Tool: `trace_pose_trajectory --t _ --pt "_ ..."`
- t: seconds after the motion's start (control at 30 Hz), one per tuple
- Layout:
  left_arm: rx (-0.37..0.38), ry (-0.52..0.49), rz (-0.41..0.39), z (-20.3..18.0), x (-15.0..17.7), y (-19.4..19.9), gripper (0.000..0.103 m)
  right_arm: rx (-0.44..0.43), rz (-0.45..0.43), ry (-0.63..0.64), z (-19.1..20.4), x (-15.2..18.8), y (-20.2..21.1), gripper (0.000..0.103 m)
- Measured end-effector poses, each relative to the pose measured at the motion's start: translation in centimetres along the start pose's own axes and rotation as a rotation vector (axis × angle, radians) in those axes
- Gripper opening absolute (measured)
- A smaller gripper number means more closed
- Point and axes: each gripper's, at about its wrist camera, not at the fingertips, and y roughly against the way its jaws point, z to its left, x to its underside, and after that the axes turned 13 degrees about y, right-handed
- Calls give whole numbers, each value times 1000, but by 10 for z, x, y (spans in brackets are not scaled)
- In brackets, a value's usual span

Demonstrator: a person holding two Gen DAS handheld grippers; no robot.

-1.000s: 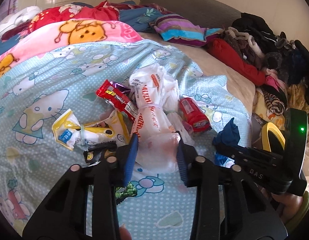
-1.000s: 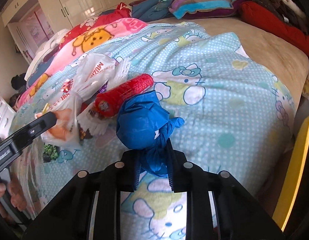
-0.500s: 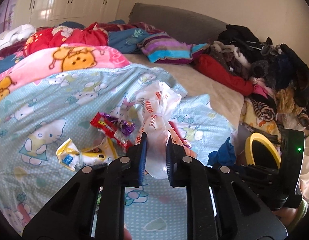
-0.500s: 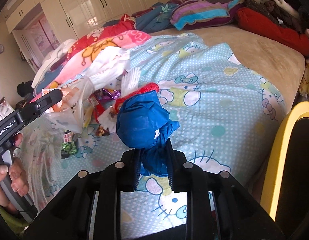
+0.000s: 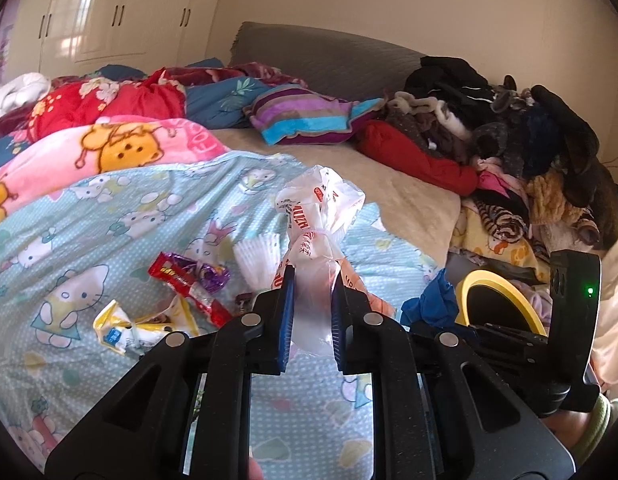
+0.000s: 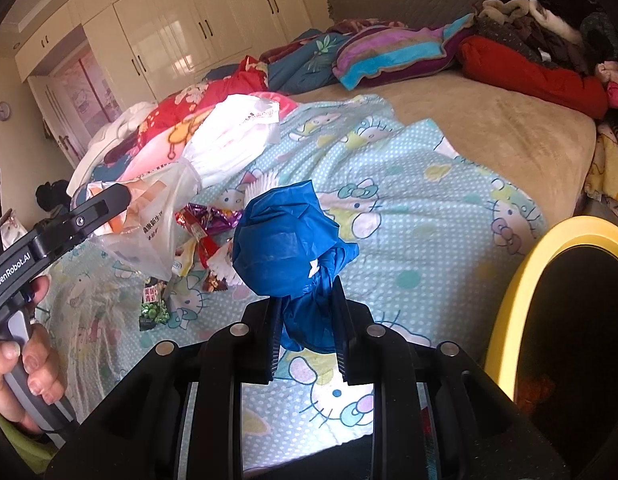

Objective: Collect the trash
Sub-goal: 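Carry both bags over the yellow-rimmed bin and open both tools to release them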

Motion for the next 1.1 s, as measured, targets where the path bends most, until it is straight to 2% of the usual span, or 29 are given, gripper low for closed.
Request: trace_pose_trajectory --t 1.1 --pt "105 -136 35 -72 25 6 11 122 -98 -118 -57 13 67 21"
